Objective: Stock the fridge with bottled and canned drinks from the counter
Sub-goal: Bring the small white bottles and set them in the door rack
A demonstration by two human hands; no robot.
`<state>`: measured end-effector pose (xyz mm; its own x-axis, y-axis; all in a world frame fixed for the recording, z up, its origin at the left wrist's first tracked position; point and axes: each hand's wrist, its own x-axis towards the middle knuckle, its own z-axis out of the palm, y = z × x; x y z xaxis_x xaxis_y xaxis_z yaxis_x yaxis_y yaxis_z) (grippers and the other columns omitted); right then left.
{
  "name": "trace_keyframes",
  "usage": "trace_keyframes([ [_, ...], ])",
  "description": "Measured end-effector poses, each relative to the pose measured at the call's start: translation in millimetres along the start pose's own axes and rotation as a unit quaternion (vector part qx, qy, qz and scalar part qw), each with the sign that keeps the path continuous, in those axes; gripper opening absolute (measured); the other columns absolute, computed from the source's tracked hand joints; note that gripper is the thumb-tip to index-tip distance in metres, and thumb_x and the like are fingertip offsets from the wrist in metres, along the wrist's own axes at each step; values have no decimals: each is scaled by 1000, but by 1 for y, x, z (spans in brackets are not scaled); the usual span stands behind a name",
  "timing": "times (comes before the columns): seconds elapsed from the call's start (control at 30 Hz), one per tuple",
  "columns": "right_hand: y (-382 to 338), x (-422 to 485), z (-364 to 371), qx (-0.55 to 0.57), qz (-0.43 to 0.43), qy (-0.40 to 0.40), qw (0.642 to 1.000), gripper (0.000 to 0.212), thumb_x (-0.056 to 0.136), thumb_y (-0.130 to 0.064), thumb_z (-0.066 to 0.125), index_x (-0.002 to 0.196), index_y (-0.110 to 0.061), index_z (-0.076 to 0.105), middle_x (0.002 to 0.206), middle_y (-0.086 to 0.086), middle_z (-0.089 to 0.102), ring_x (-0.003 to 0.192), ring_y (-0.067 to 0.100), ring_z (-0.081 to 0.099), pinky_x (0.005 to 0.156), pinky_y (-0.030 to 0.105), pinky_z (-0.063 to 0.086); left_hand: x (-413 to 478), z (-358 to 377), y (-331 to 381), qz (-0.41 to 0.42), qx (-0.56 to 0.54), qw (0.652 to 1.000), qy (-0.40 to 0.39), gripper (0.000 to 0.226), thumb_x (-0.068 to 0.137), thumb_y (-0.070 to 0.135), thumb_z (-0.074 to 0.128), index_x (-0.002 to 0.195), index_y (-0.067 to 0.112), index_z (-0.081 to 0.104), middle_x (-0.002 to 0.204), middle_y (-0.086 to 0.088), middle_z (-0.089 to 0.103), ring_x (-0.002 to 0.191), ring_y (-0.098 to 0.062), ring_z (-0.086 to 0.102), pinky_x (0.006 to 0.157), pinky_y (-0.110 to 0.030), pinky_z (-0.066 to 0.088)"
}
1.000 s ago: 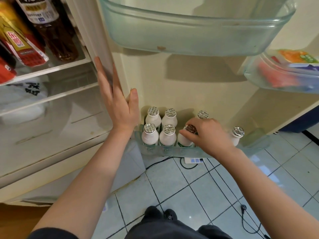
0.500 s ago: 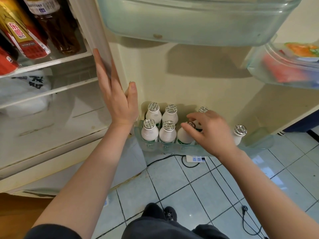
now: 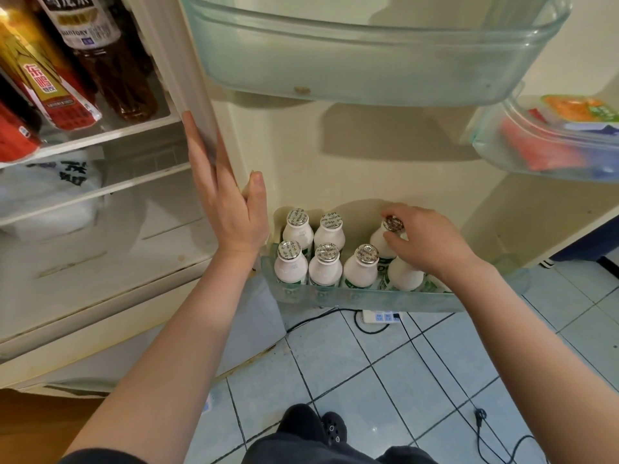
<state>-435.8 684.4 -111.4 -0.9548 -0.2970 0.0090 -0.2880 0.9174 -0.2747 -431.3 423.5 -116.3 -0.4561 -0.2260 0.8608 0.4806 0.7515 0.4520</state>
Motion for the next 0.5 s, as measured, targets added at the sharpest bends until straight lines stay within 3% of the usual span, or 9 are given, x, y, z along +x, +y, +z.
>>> trace_keyframes([
  [0.13, -3, 6, 4, -2, -14, 21, 1000, 34, 89, -32, 56, 120, -19, 56, 107, 8, 66, 97, 31, 59, 69, 29, 35, 0, 0, -3, 4, 1, 1000, 4, 57, 99, 42, 31, 140, 2, 33, 143, -46, 16, 138, -51, 22, 111, -58, 27],
  [0.5, -25, 17, 3, 82, -33, -22, 996, 32, 89, -29, 59, 120, -25, 58, 116, 0, 65, 105, 23, 59, 85, 31, 45, 1, 1, -5, 10, 17, 1000, 4, 63, 98, 41, 31, 133, -11, 41, 141, -47, 18, 136, -52, 26, 106, -60, 31],
])
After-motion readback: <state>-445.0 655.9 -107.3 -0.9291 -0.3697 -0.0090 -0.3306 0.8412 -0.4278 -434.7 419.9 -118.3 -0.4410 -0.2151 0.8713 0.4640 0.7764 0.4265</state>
